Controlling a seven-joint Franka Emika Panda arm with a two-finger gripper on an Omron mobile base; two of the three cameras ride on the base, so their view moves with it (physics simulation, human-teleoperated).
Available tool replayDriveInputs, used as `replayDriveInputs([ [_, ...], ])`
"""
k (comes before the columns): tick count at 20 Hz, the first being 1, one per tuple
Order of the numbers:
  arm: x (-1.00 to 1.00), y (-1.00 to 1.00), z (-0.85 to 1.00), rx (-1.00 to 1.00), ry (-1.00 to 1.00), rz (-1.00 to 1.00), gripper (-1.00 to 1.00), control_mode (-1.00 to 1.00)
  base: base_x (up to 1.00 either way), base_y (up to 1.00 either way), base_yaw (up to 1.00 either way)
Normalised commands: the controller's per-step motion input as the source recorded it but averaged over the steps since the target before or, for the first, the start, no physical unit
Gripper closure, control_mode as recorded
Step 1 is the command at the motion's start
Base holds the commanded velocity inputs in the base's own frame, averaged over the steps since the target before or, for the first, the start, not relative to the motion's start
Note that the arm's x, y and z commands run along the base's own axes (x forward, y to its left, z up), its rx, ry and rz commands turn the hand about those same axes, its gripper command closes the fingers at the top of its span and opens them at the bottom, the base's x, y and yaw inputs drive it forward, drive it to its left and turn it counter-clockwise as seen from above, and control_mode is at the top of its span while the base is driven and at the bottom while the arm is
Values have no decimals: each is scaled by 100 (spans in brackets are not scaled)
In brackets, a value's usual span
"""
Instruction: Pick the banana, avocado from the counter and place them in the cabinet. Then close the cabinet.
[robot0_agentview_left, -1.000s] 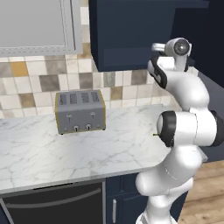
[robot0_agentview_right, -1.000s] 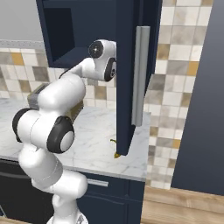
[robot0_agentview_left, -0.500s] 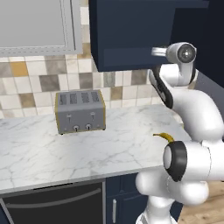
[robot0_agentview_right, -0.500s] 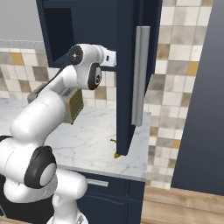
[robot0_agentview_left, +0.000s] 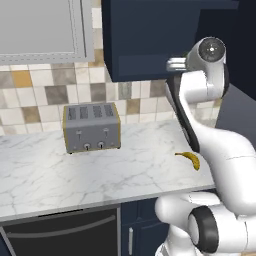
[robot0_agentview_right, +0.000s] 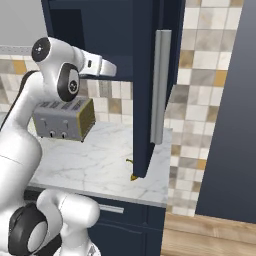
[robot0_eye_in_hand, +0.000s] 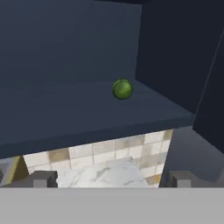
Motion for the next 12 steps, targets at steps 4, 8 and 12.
replayDriveInputs([
  [4, -100, 15, -30, 1, 7, 0, -100, -100, 0, 0, 0],
  [8, -99, 1, -63, 5, 10, 0, -100, -100, 0, 0, 0],
  [12, -74, 0, -65, 5, 18, 0, -100, -100, 0, 0, 0],
])
